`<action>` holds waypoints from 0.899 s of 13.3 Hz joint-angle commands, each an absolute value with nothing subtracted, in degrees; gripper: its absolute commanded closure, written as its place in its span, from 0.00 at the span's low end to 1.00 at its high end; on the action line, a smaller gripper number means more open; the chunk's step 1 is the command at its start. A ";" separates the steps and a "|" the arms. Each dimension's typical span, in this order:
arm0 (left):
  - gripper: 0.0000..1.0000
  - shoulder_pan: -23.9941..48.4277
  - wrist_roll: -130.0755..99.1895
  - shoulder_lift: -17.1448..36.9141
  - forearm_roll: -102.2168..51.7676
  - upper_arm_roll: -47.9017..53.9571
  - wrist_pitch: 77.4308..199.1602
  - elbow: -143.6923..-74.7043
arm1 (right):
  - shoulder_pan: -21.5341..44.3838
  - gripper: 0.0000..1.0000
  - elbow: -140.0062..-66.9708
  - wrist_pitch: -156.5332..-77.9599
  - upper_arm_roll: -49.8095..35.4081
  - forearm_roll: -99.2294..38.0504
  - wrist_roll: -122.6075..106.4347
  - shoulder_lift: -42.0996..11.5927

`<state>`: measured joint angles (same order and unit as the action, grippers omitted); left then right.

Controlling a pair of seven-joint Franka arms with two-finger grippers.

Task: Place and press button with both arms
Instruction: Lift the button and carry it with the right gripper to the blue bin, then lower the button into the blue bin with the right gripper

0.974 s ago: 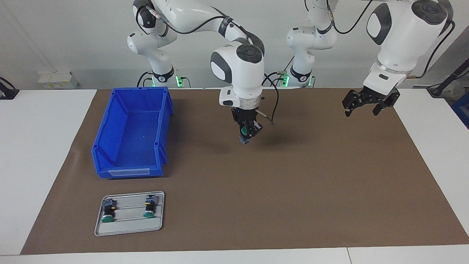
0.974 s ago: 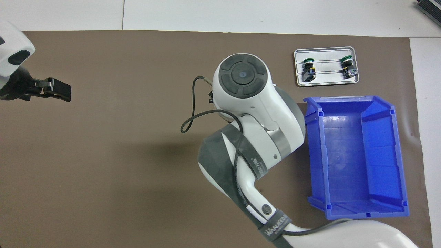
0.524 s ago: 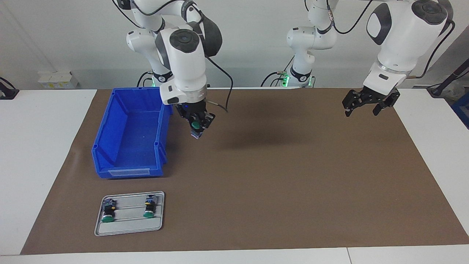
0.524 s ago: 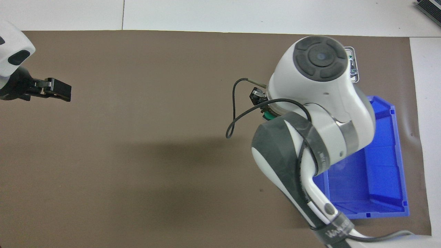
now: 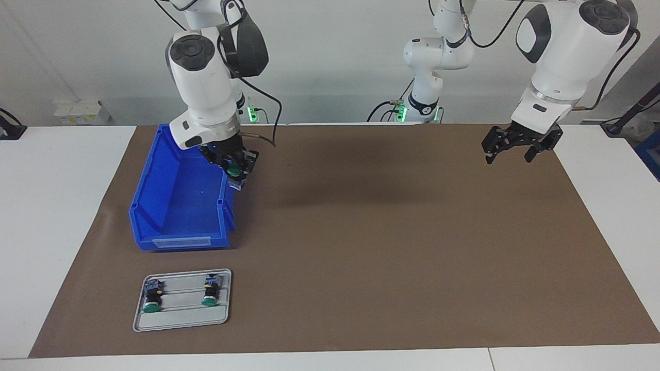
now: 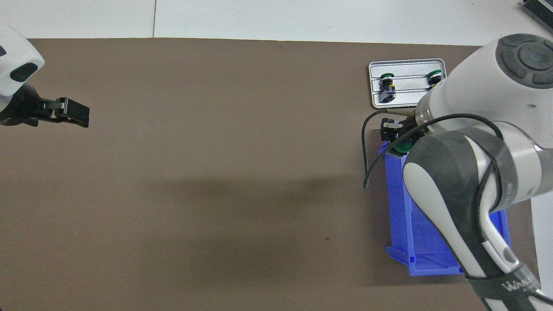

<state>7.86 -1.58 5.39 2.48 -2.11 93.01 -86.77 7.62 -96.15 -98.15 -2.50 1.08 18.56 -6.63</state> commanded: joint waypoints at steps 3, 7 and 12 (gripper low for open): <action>0.00 7.65 -1.76 3.69 3.52 -1.93 92.90 -88.68 | -0.87 1.00 -104.49 -106.34 -3.16 -2.37 0.74 -4.30; 0.00 7.65 -1.76 3.69 3.52 -1.93 92.90 -88.68 | -4.39 1.00 -109.06 -113.89 -3.16 -2.55 -5.80 -6.67; 0.00 7.65 -1.76 3.69 3.52 -1.93 92.90 -88.68 | -6.50 1.00 -109.78 -118.38 -3.16 -2.98 -10.72 -11.42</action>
